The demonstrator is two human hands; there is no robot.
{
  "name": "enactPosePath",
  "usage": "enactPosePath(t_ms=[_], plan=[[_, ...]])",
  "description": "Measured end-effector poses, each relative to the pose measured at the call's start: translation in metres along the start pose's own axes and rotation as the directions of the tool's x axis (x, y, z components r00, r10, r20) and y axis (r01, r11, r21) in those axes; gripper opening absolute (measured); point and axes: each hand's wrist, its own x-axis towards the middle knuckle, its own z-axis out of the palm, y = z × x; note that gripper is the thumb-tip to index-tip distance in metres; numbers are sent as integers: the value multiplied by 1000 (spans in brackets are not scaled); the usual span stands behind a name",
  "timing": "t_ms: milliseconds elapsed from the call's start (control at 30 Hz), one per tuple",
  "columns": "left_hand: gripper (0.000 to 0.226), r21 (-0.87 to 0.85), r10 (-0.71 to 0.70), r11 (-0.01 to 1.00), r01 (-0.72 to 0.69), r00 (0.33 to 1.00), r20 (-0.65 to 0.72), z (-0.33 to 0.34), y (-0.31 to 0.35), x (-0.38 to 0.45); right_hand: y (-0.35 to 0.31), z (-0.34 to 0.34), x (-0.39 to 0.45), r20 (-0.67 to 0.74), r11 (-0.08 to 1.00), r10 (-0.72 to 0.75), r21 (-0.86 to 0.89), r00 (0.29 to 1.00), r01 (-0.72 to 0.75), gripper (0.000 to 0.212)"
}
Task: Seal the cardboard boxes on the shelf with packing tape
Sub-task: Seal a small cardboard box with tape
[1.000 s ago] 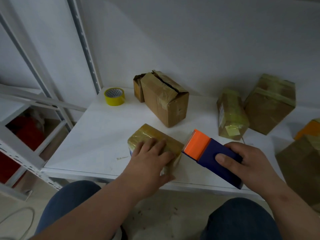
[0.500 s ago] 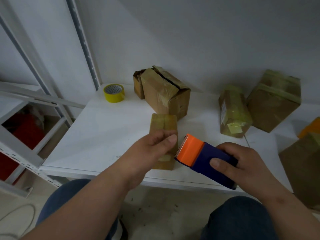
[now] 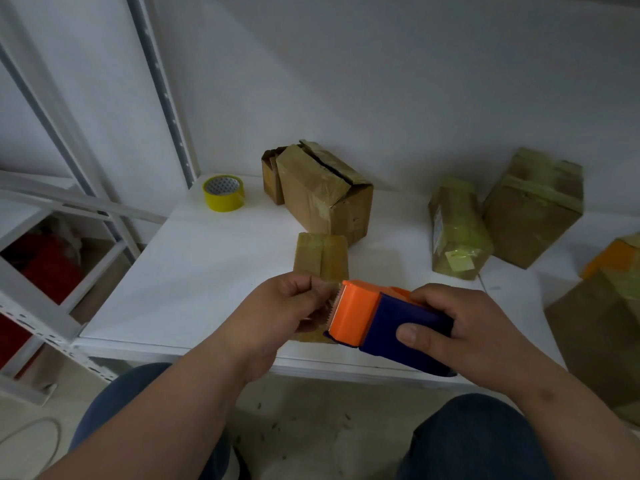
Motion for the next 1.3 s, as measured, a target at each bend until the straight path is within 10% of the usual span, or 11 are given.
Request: enactPosePath(t_ms=[300,667,1133,1300], plan=[[25,383,201,919,-90,945,-259,6,12,-6,-9,-6,5,35,1000,-18,-6,999,18,42],[23,0,90,995,-101,883,-461,-38,19,-7,7,-29,9,84,999,38,20,996,-40,48],[21,-26,-51,999,44,876,-480,-33,-8,30,26,-62,61,226,957,289,-43,930,-287,28],[23,18,-109,991,134,868,-485,-33,-21,44,44,-52,77,272,937,347,-144,897,-319,61]])
